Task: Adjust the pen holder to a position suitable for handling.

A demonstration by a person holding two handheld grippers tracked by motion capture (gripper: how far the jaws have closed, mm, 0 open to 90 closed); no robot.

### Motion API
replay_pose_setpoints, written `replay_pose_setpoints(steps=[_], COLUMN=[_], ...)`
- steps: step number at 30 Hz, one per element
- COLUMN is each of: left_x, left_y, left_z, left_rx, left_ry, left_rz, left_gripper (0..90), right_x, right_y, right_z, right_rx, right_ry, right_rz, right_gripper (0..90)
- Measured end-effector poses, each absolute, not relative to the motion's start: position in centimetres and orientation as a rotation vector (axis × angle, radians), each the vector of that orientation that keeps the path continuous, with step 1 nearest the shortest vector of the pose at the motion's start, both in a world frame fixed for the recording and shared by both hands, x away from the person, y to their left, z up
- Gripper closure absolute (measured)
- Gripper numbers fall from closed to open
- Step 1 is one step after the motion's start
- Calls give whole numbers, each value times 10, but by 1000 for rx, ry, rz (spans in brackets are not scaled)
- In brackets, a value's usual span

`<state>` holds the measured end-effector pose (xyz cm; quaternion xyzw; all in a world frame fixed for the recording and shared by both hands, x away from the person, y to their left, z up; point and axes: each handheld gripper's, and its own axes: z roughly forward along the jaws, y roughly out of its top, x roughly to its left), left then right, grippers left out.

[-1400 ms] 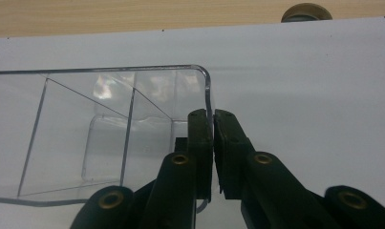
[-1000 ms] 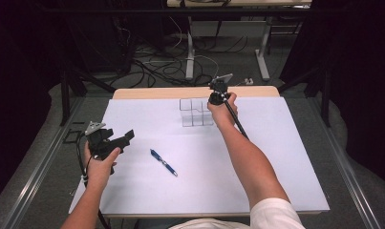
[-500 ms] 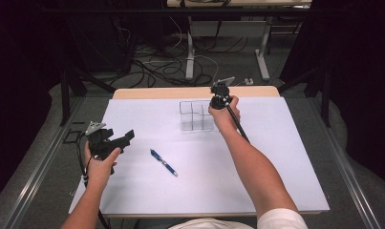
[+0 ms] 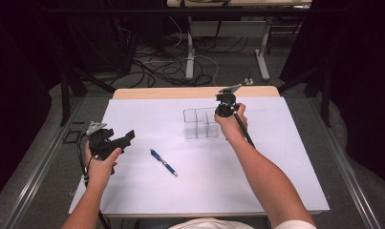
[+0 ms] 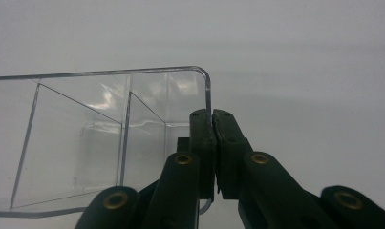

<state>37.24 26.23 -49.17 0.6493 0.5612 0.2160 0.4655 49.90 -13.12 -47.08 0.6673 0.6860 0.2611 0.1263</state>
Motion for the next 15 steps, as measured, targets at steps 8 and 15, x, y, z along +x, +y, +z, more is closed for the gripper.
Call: replay_pose_setpoints(steps=[8,15], left_x=[372,372], left_y=[262,263], left_z=[-492,-491], left_rx=[1595,1592], left_ry=[1378,1378], left_rz=[532,531], left_gripper=[86,86], right_x=[492,486], right_y=[-130,-125], right_z=[-469,-471], right_rx=[1919,1889], right_ry=[2037,2071], right_rz=[761,745], right_gripper=[880,878])
